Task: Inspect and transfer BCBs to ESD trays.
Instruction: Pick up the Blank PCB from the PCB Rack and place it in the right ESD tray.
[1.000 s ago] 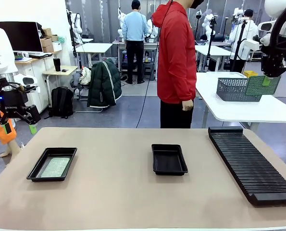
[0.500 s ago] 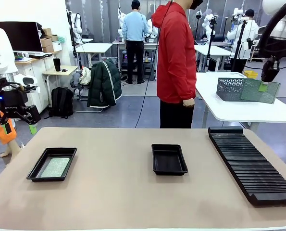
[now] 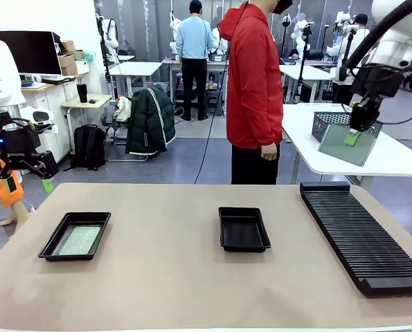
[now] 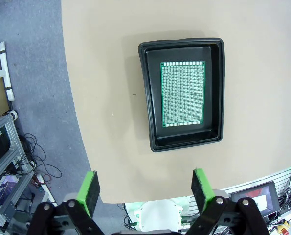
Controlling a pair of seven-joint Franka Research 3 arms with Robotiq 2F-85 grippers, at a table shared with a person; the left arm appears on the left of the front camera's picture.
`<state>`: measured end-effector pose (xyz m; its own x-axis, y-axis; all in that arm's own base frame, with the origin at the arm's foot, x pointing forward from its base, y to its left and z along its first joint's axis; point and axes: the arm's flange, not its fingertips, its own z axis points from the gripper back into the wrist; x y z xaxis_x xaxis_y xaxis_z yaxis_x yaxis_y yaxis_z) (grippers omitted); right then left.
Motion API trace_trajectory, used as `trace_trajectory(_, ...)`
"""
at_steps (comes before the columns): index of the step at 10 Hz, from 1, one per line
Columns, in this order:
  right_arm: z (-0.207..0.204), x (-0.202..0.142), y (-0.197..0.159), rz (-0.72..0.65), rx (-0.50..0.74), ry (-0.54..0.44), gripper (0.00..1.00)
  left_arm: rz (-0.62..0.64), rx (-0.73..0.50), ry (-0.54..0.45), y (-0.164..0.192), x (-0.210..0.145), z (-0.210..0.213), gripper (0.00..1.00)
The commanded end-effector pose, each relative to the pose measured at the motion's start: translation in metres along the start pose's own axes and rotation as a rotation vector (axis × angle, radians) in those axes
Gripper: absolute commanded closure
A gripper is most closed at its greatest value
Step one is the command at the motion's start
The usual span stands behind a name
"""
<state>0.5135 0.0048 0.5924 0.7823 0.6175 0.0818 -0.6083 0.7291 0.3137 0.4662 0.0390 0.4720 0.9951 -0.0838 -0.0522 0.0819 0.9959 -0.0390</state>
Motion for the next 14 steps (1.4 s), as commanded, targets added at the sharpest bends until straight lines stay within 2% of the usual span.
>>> trace_trajectory(1,-0.037,0.000,0.017,-0.165,0.058,-0.073,0.97,-0.005,-0.001,-0.013,0.001,-0.001,-0.002,0.00)
trace_trajectory(4,-0.096,0.000,0.026,-0.339,0.215,-0.128,0.97,-0.005,-0.001,-0.013,0.001,-0.001,-0.002,0.00)
trace_trajectory(7,-0.145,-0.008,0.047,-0.450,0.276,-0.226,0.97,-0.005,-0.001,-0.013,0.001,-0.001,-0.002,0.00)
trace_trajectory(12,-0.229,-0.013,0.070,-0.530,0.382,-0.379,0.97,-0.005,-0.001,-0.013,0.001,-0.001,-0.002,0.00)
trace_trajectory(14,-0.257,-0.010,0.078,-0.550,0.383,-0.442,0.97,-0.005,-0.001,-0.013,0.001,-0.001,-0.002,0.00)
